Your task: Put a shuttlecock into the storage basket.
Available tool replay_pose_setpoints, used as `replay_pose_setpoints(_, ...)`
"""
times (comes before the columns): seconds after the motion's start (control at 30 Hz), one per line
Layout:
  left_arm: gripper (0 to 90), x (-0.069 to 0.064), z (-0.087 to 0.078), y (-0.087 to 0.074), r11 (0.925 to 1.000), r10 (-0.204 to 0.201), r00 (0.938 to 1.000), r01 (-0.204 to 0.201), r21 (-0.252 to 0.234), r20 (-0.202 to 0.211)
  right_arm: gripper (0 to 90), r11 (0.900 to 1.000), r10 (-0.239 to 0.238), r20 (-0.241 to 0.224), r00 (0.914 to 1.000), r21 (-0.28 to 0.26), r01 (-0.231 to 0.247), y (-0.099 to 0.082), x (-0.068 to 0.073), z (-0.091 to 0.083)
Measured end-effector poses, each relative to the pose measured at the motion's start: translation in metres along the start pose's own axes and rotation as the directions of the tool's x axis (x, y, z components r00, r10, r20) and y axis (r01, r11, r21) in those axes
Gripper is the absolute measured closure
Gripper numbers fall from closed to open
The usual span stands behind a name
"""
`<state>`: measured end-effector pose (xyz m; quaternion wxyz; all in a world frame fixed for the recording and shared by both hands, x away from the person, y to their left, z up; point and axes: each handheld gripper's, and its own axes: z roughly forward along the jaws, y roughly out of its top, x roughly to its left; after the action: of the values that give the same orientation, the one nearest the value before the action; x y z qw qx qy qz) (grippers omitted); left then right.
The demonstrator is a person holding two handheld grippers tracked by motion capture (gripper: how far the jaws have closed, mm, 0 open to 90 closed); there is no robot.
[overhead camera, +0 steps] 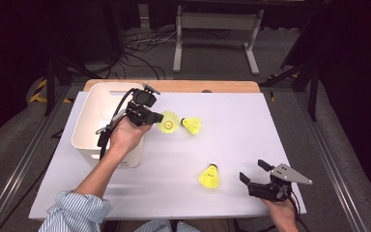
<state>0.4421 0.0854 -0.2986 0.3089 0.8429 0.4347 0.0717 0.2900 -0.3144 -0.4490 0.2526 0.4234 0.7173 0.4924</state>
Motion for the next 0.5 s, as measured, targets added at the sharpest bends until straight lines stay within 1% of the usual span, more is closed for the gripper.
replay_pose_setpoints(0.1,89.5,0.0,-0.001,0.001,0.9999,-0.01,0.9999,0.01,0.002,0.006,12.4,1.0,0.001,-0.003,1.0,0.001,-0.001,0.0,0.0,0.0)
replay_pose_setpoints(0.13,89.5,0.001,-0.002,0.002,1.0,-0.01,0.9999,0.01,0.003,0.006,12.4,1.0,-0.002,-0.003,1.0,0.0,0.002,0.0,0.001,0.0)
replay_pose_setpoints(0.17,89.4,0.002,-0.003,0.004,1.0,-0.001,1.0,0.001,0.004,0.002,12.4,1.0,-0.003,-0.002,1.0,0.001,0.003,0.0,0.001,0.0)
replay_pose_setpoints(0.27,89.5,0.003,-0.004,0.007,0.9999,-0.013,0.9999,0.013,0.007,0.007,12.4,1.0,-0.002,-0.003,1.0,0.001,0.002,0.0,0.001,0.0)
replay_pose_setpoints(0.37,89.5,0.003,-0.006,0.009,0.9998,-0.019,0.9998,0.019,0.005,0.002,12.5,1.0,-0.003,-0.004,1.0,0.001,0.003,0.0,0.001,0.0)
replay_pose_setpoints(0.5,89.5,0.005,-0.008,0.012,0.9998,-0.016,0.9999,0.016,0.007,-0.003,12.5,1.0,-0.005,-0.005,1.0,0.005,0.005,0.0,0.001,0.001)
